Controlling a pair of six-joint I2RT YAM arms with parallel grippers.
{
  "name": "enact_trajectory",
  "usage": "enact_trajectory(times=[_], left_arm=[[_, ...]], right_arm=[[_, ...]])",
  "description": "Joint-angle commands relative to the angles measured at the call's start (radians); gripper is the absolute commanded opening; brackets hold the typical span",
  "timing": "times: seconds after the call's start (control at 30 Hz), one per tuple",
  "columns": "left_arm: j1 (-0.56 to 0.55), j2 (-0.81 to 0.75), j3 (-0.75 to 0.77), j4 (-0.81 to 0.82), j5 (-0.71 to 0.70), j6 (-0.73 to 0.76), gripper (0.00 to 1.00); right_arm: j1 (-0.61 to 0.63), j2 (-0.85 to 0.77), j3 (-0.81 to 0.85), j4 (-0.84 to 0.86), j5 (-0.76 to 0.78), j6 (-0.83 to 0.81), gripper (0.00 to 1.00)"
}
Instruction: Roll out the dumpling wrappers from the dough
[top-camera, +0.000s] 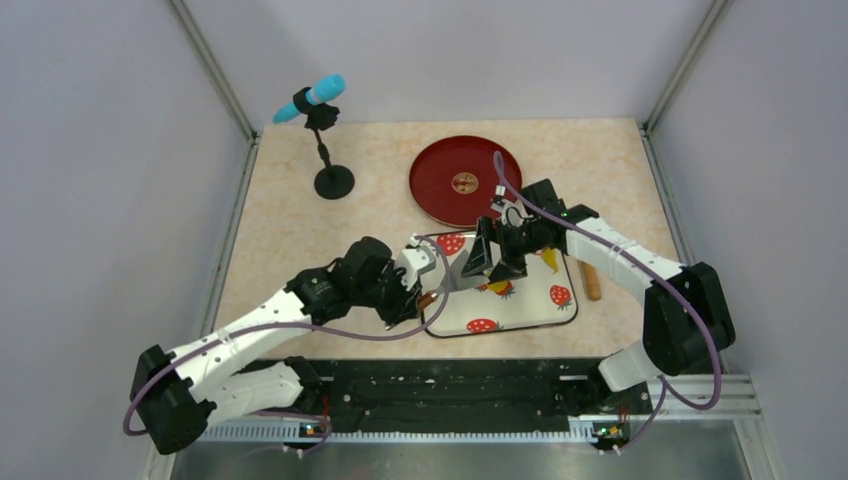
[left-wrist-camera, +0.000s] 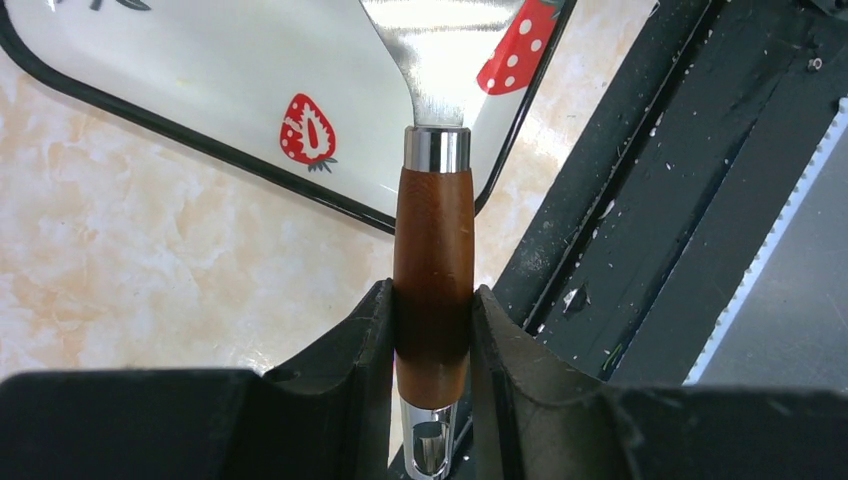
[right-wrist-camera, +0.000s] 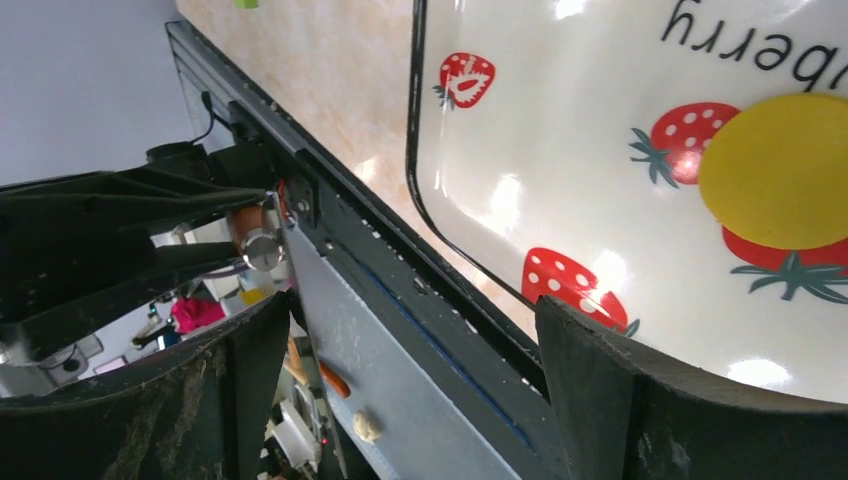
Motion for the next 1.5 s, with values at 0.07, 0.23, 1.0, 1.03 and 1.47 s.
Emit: enact_trajectory(times=[0.07, 0.23, 1.0, 1.03, 1.47], left_arm=[[-0.006, -0.078, 0.032, 0.102, -0.029, -0.043, 0.00], [-0.005, -0.097, 0.023, 0.097, -0.032, -0.030, 0.00], [-0.004, -0.285, -0.105, 0.166, -0.363, -0.054, 0.00], [-0.004, -0.292, -0.113, 0.171, -0.378, -0.059, 0.00], [-0.004, -0.205, -0.146, 0.204, -0.416, 0.015, 0.00]], right_arm=[[0.015, -0.006, 0.017, -0.079, 0.110, -0.063, 0.88], [0.015, -0.015, 0.054, -0.097, 0.122, -0.070, 0.88], [-0.259, -0.301, 0.039, -0.234, 0.498, -0.102, 0.99], [-0.274, -0.310, 0.023, -0.236, 0.516, -0.098, 0.99], [-0.431, -0.301, -0.154, -0.199, 0.561, -0.114, 0.99]])
